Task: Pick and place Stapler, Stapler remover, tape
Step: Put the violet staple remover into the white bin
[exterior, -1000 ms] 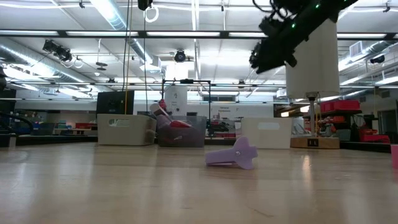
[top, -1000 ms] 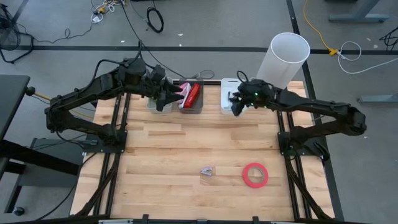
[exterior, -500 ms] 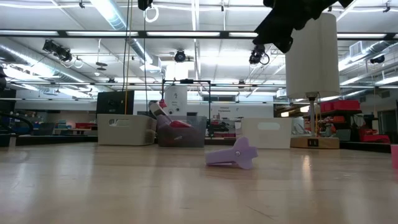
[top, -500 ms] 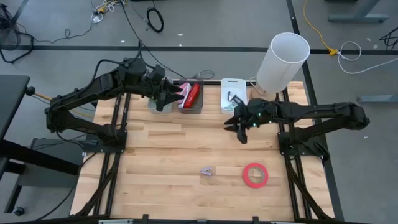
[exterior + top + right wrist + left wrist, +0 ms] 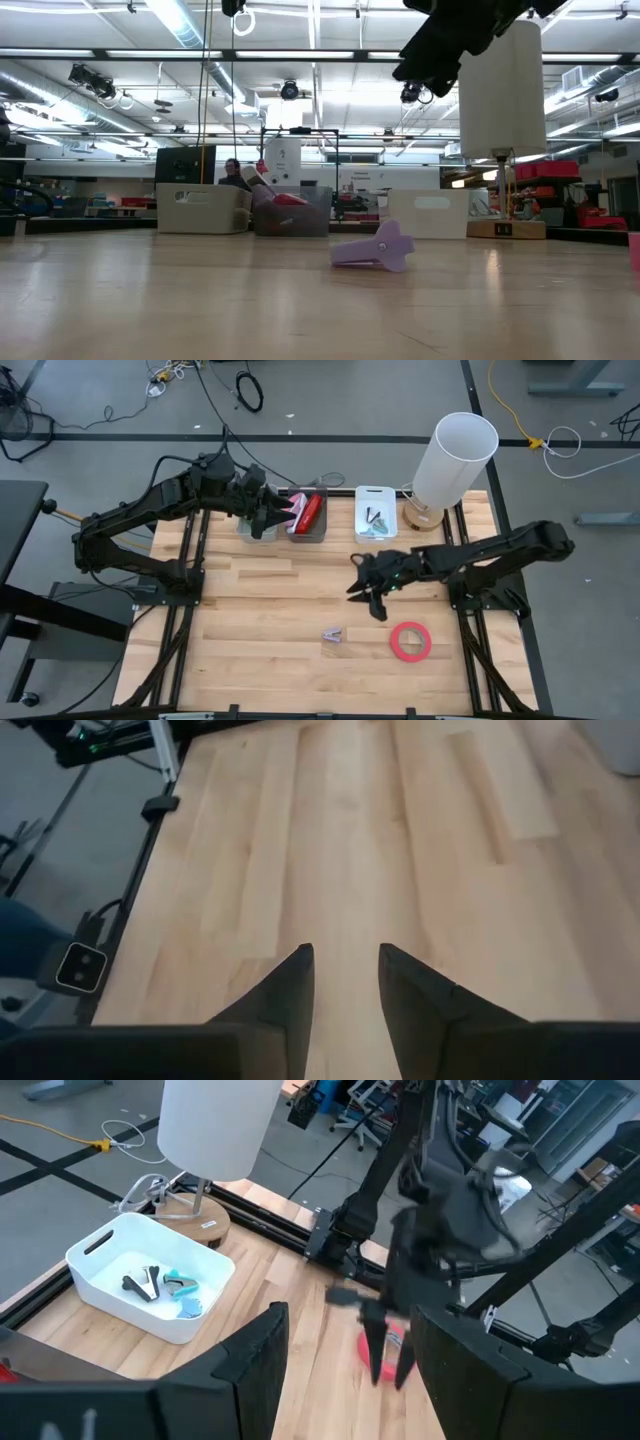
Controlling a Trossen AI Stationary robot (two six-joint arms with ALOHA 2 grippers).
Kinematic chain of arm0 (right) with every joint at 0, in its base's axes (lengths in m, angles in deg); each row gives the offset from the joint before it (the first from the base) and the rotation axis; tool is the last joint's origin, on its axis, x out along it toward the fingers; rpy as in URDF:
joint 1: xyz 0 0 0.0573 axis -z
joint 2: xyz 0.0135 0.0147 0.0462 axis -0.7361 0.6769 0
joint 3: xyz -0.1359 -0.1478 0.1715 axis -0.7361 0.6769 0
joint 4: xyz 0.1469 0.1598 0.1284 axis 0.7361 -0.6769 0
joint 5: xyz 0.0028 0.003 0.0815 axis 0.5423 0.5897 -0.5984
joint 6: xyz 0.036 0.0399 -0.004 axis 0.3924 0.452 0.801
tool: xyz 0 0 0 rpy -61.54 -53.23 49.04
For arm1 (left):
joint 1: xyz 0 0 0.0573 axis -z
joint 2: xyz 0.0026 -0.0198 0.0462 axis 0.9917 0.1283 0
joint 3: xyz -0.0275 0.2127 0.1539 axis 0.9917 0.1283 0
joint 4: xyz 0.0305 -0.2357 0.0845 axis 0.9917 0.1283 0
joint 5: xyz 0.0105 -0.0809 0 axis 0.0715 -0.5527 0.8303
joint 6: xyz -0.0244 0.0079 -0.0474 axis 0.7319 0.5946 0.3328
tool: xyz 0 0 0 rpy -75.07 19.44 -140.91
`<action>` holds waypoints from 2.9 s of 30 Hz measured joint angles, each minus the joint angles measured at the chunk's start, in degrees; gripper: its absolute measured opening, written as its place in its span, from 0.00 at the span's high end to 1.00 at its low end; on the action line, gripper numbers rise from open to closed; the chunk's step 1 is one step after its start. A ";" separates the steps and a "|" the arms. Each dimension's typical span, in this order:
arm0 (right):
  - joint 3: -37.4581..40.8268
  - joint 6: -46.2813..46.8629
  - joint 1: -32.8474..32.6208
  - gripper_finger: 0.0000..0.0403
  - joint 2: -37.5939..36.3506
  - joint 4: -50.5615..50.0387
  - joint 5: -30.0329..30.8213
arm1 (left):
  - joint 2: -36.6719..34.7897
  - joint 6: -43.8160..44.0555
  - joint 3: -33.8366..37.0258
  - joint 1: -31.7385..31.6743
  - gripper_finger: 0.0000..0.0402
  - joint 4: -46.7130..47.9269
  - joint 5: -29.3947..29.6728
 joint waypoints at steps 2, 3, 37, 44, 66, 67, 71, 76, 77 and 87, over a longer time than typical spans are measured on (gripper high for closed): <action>0.00 -0.08 -0.79 0.71 2.42 2.37 0.00 | 0.01 0.00 0.00 0.00 0.47 0.02 0.00; 0.00 -0.08 -1.10 0.71 3.57 3.61 -0.01 | 0.00 0.00 0.00 0.00 0.47 0.00 0.00; 0.00 2.87 -4.99 0.72 28.99 18.46 -6.80 | 0.02 -0.48 0.00 -0.01 0.47 0.07 0.00; 0.00 3.37 -4.96 0.72 30.45 19.76 -5.18 | 0.02 -0.46 0.00 0.00 0.47 0.04 0.00; 0.00 6.56 -5.40 0.72 30.42 18.58 -7.87 | 0.02 -0.46 0.00 -0.01 0.47 0.03 0.00; 0.00 6.57 -5.40 0.72 30.42 18.60 -7.87 | 0.02 -0.46 0.00 -0.01 0.47 0.04 0.00; 0.00 6.58 -5.40 0.72 30.40 18.25 -7.91 | 0.02 -0.46 0.00 -0.02 0.47 0.04 0.00; 0.00 6.49 -5.40 0.77 30.38 17.59 -8.62 | 0.02 -0.46 0.00 -0.02 0.47 0.04 0.00; 0.00 6.47 -5.40 0.79 30.38 17.59 -8.64 | 0.02 -0.46 0.00 -0.02 0.47 0.04 0.00; 0.00 6.37 -5.40 0.97 30.38 17.63 -8.94 | 0.02 -0.46 0.00 -0.02 0.47 0.02 0.00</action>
